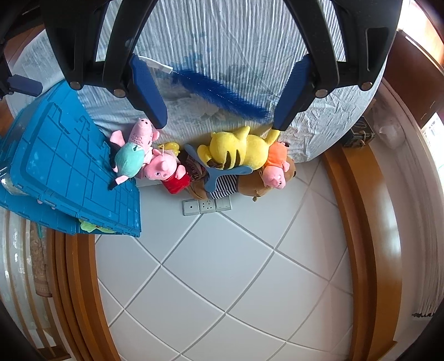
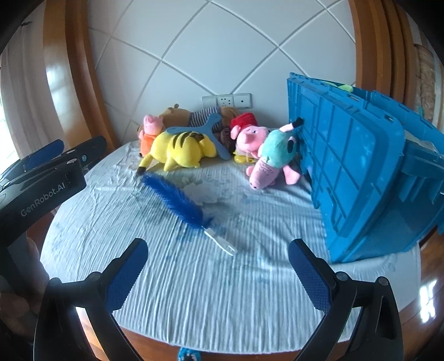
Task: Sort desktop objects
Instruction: 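Lower the right gripper to the blue feather duster and grasp its handle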
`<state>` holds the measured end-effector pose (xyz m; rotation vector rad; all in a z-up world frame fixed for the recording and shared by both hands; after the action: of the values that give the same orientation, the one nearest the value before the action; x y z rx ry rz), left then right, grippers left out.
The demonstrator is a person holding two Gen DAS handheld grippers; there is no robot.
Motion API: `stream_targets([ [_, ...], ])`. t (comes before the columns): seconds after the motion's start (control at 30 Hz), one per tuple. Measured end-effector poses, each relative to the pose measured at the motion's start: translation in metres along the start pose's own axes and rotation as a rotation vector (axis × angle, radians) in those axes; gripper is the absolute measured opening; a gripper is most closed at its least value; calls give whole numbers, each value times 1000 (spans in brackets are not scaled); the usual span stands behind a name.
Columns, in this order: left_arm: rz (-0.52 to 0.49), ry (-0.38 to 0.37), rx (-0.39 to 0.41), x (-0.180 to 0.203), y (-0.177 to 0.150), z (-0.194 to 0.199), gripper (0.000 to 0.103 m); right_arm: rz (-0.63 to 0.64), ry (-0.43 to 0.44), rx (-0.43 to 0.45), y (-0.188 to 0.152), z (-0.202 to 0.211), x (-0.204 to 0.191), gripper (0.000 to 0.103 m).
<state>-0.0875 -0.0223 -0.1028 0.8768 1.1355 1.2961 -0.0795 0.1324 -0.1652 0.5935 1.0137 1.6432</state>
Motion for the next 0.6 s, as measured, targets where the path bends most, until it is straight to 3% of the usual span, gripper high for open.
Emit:
stream_targets([
  [0.27,12,31,-26,-13,-9,-12,79,22,25,-11,4,-15,-9,102],
  [0.6,10,76,-66,-65,-32,-51,79,97,85,-50,-10,-56,-37,102],
])
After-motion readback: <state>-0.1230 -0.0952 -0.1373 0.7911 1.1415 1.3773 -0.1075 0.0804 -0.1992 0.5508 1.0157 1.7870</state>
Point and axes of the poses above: each gripper's, at about its wrist camera, not at the fingertips, and z roughly against the way its jaws point, x to its right, y to its top, the point moved 3 cm from there along -z, roughly the way its jaws point, and after that the axes turned 11 degrees about x, right-handed, at the moved point
